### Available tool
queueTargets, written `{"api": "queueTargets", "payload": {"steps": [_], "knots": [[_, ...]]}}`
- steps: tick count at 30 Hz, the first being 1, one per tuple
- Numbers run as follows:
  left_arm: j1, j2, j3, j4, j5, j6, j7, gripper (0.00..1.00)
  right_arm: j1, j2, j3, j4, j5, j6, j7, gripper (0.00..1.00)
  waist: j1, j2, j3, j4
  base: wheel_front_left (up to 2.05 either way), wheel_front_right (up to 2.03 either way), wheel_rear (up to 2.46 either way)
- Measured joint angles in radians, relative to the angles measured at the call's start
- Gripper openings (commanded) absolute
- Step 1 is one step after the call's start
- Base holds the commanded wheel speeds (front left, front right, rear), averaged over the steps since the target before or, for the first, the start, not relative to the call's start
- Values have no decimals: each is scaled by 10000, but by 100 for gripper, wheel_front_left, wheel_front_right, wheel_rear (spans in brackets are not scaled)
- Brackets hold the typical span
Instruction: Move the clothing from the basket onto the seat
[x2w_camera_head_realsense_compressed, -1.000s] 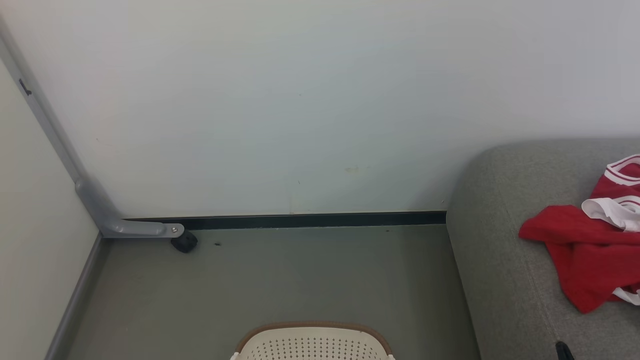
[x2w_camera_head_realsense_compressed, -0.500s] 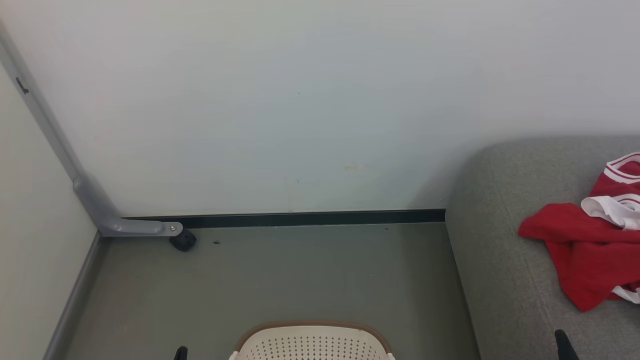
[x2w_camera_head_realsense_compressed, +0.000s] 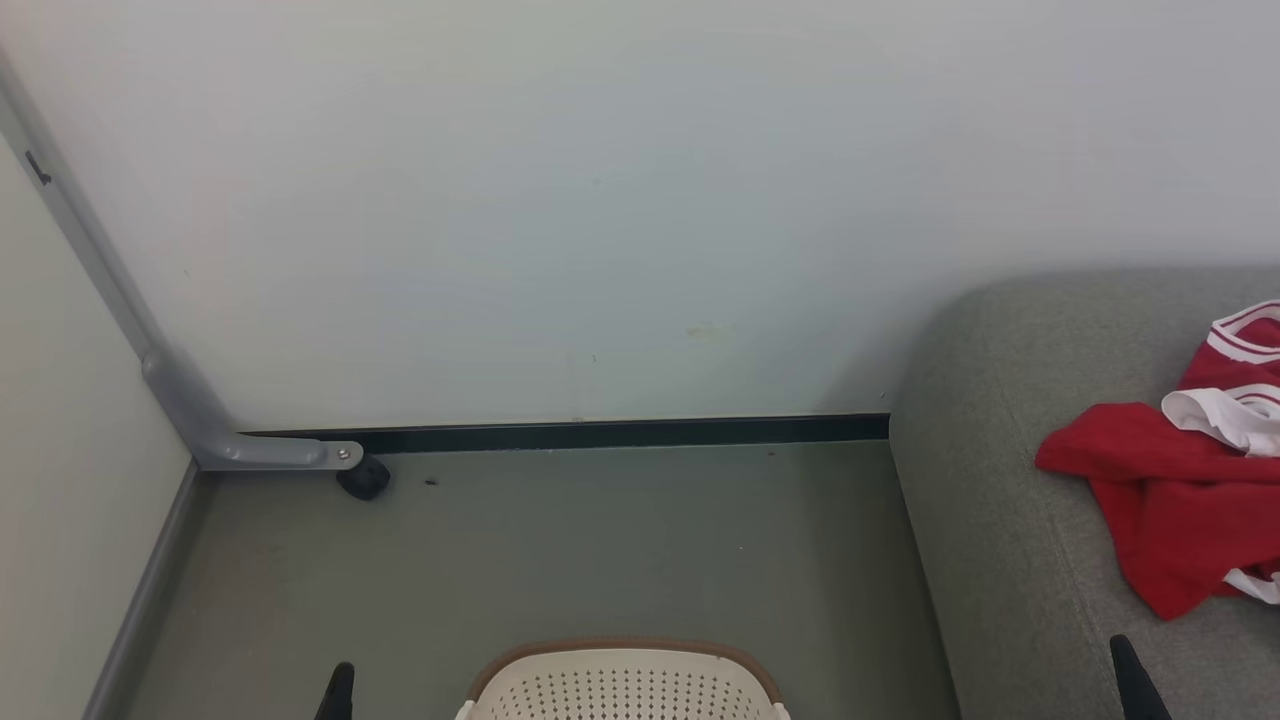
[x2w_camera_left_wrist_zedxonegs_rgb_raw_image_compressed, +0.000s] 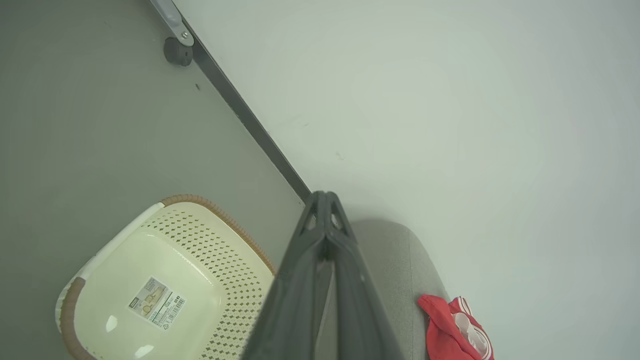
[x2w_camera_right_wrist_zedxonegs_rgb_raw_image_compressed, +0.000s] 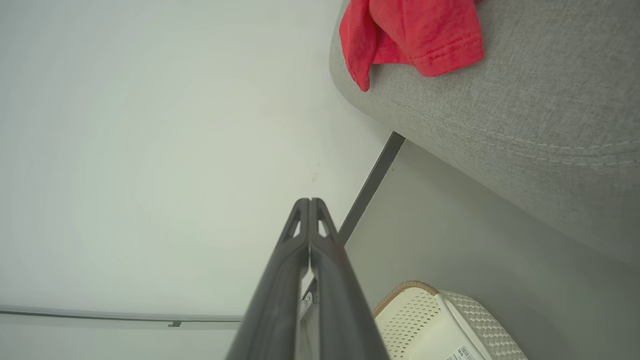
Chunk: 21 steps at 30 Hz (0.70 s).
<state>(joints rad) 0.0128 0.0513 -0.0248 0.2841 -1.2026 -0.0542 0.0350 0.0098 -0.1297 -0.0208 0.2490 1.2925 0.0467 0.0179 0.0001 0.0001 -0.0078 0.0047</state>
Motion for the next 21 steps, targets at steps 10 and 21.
{"api": "queueTargets", "payload": {"steps": [10,21], "knots": [[-321,-52,420,29,-1452,-263,268,0,-314,318,-426,182,1160,244,351,0,0,0,37,-18,0,0,0],[-683,-81,855,90,-3066,-533,610,0,-693,673,-901,405,2401,548,746,0,0,0,78,-38,0,0,0]]}}
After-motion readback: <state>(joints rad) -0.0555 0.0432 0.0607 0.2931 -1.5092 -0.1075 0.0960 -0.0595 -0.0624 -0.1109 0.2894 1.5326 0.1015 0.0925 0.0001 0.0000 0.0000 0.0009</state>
